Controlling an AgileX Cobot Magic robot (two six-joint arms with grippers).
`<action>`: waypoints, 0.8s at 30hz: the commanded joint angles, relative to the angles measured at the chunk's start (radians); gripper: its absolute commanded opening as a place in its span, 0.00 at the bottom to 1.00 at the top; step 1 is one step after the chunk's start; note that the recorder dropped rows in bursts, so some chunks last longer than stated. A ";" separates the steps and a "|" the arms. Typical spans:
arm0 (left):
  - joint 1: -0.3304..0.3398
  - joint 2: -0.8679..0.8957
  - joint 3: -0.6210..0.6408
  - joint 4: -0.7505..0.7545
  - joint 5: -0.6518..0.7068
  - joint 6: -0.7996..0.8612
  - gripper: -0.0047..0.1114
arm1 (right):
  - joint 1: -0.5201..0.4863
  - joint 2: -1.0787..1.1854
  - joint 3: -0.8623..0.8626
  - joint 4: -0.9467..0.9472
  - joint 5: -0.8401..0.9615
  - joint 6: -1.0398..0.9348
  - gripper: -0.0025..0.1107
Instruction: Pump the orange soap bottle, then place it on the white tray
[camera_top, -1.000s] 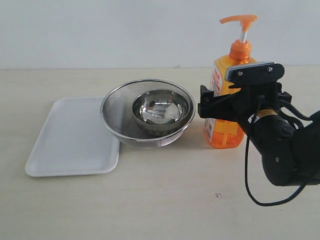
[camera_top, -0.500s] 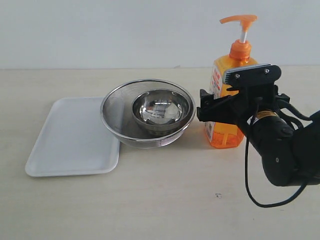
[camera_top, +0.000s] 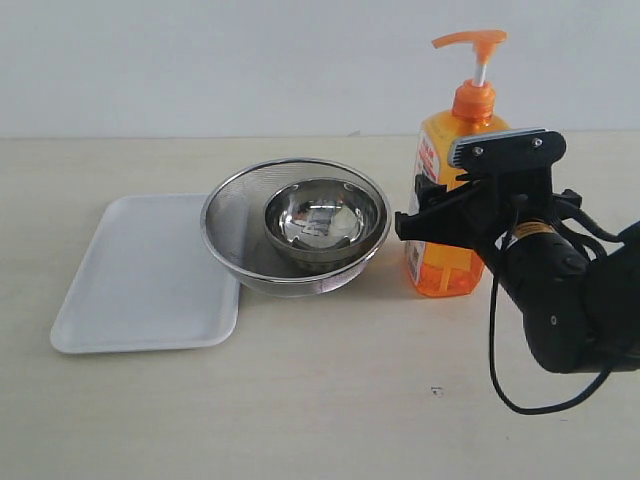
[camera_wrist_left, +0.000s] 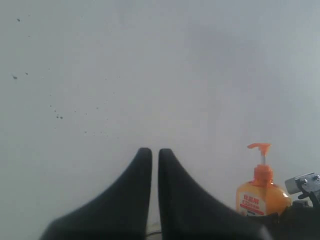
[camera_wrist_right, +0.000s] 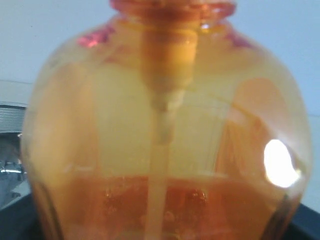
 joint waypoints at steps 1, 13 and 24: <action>0.001 -0.002 0.003 -0.005 -0.005 -0.007 0.08 | 0.002 -0.004 0.005 0.004 -0.088 -0.004 0.02; 0.001 -0.002 0.003 -0.005 -0.005 -0.007 0.08 | 0.002 -0.004 0.005 0.004 -0.170 -0.032 0.02; 0.001 -0.002 0.003 -0.005 -0.005 -0.007 0.08 | 0.002 -0.074 0.005 0.004 -0.191 -0.030 0.02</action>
